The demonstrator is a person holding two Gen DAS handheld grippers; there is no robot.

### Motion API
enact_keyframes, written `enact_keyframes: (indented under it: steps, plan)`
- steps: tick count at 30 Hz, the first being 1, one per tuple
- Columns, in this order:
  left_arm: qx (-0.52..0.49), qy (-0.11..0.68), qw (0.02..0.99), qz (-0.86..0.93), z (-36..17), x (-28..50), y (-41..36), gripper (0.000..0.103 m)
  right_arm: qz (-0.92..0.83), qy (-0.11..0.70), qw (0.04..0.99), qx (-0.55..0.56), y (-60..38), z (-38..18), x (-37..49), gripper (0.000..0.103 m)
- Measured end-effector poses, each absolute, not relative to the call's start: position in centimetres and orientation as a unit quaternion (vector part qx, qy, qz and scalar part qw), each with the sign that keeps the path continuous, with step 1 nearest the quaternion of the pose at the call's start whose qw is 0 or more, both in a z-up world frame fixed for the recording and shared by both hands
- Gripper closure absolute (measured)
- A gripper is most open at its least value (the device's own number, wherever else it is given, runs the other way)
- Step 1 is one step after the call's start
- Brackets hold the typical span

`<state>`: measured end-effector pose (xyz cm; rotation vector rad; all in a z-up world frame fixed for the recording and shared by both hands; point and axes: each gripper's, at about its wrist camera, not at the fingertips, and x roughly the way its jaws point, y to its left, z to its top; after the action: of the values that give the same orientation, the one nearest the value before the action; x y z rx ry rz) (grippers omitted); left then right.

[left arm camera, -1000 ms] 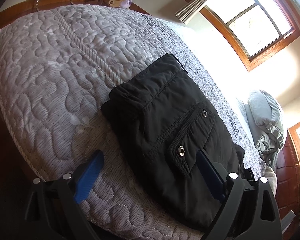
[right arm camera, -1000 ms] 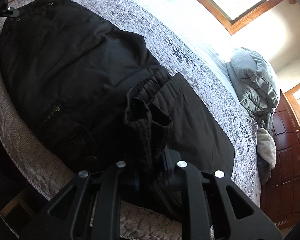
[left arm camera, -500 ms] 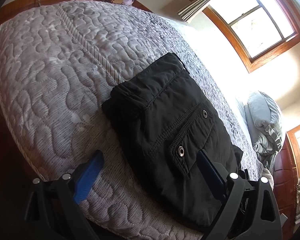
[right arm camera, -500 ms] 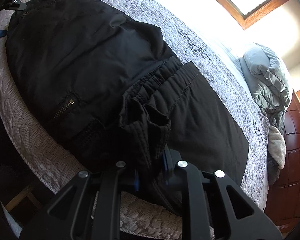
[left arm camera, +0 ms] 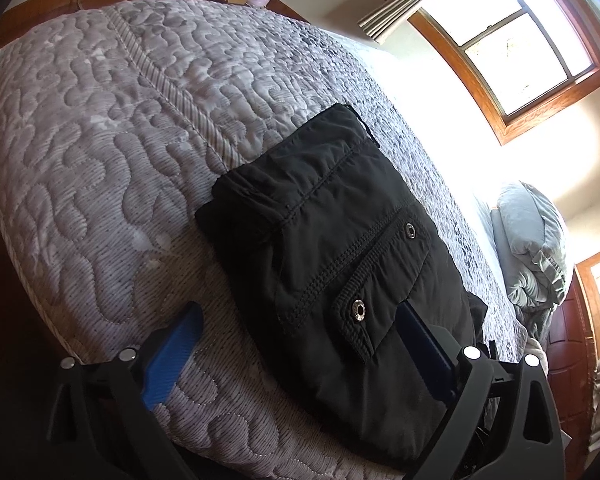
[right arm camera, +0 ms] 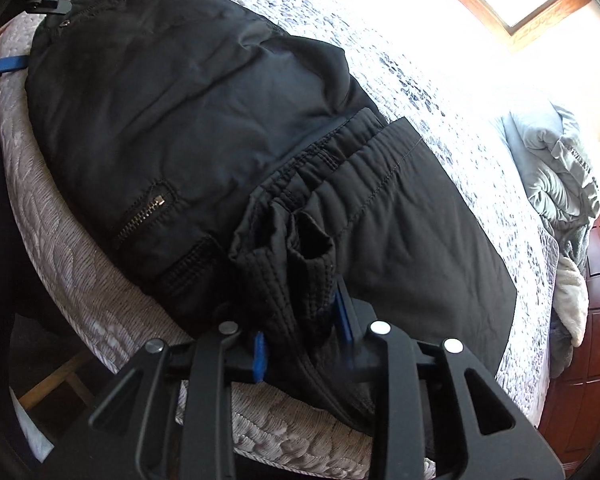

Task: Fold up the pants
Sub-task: 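Lay the leg ends over the folded pants with the right gripper, then open the right gripper and release the legs onto the pants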

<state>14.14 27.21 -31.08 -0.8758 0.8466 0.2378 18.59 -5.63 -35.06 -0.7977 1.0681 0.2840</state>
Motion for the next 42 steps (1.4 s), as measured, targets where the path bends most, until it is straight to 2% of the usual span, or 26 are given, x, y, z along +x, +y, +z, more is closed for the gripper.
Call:
enact_keyframes:
  steps: [11,14,15,17,24,27,30,32,33,35,36,37,42]
  plan:
    - [-0.407,0.395,0.817,0.107,-30.9,13.7,27.0,0.006,0.141,0.504,0.779,-0.346,-5.7,-34.3,18.2,0.068]
    - [-0.408,0.393,0.817,0.108,-30.9,13.6,27.0,0.006,0.154,0.508,0.783,-0.324,-5.9,-33.4,18.0,0.059]
    - [-0.408,0.393,0.817,0.107,-30.9,13.6,26.9,0.006,0.158,0.508,0.783,-0.324,-5.8,-33.2,18.0,0.048]
    - [-0.408,0.393,0.817,0.106,-30.9,13.5,26.9,0.006,0.163,0.505,0.783,-0.324,-5.5,-32.9,17.5,0.045]
    - [-0.414,0.389,0.817,0.103,-30.9,13.2,27.1,0.006,0.165,0.528,0.817,-0.164,-8.2,-29.0,19.8,0.04]
    - [-0.414,0.388,0.817,0.103,-30.9,13.2,27.0,0.006,0.15,0.563,0.804,-0.118,-8.9,-30.5,21.8,0.04]
    - [-0.411,0.39,0.818,0.102,-30.8,13.4,26.8,0.006,0.139,0.585,0.791,-0.111,-8.9,-32.1,22.9,0.045]
    - [-0.411,0.391,0.817,0.102,-30.9,13.6,26.8,0.006,0.141,0.602,0.78,-0.091,-9.1,-32.7,23.5,0.06]
    - [-0.413,0.391,0.816,0.102,-30.9,13.7,26.8,0.006,0.147,0.612,0.773,-0.077,-9.2,-33.0,23.6,0.074]
    - [-0.414,0.39,0.816,0.103,-31.0,13.7,26.8,0.006,0.151,0.611,0.773,-0.078,-9.0,-33.1,23.7,0.078]
    - [-0.413,0.39,0.817,0.103,-31.0,13.7,26.8,0.006,0.154,0.609,0.775,-0.072,-9.0,-33.0,23.7,0.084]
    - [-0.411,0.39,0.817,0.103,-31.0,13.8,26.7,0.006,0.16,0.608,0.775,-0.062,-9.0,-32.9,23.7,0.094]
    - [-0.412,0.39,0.817,0.102,-31.0,13.8,26.8,0.006,0.178,0.592,0.784,-0.056,-8.0,-31.0,23.0,0.097]
